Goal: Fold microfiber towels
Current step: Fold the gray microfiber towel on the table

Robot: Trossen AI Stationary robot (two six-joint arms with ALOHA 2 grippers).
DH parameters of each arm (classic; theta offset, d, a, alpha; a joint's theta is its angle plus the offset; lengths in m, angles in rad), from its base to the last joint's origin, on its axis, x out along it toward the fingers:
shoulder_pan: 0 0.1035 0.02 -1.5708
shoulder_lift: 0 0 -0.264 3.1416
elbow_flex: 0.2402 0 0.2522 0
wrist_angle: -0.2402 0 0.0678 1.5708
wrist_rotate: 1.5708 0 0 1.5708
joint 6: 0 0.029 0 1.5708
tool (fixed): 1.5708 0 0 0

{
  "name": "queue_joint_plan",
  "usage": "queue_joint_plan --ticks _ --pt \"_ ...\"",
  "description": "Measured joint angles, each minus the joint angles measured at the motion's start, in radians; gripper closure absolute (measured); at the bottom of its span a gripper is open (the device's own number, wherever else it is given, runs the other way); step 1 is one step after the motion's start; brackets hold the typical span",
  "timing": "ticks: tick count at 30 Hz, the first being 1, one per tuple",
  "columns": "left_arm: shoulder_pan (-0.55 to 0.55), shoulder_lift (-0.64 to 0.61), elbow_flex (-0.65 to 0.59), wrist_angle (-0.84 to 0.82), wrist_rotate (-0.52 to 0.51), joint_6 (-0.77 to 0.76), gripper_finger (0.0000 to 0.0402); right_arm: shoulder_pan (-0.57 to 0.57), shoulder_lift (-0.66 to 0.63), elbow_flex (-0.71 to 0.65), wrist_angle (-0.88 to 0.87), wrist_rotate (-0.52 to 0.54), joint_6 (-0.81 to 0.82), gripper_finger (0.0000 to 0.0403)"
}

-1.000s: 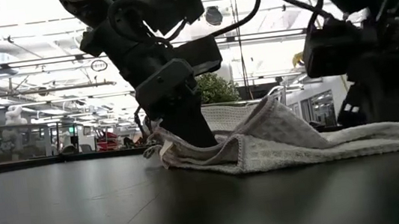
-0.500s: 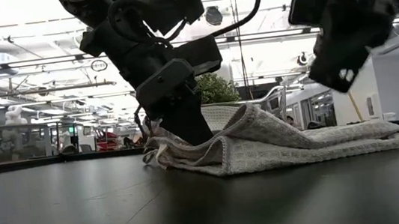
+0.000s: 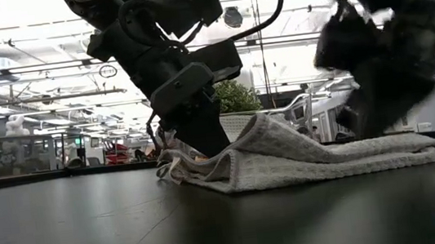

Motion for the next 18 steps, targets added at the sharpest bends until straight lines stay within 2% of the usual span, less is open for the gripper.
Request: queue_joint_plan --ticks 4,9,18 --pt "0.000 0.001 0.000 0.000 0.000 0.000 0.0396 -0.018 -0.033 0.004 0.171 0.110 -0.135 0.0403" --pt "0.000 0.001 0.000 -0.001 0.000 -0.001 0.0386 -0.052 -0.005 0.002 0.178 0.227 -0.309 0.0403" --pt "0.000 0.001 -0.001 -0.001 0.000 -0.008 0.0394 -0.154 0.204 0.001 0.353 0.227 -0.378 0.0403"
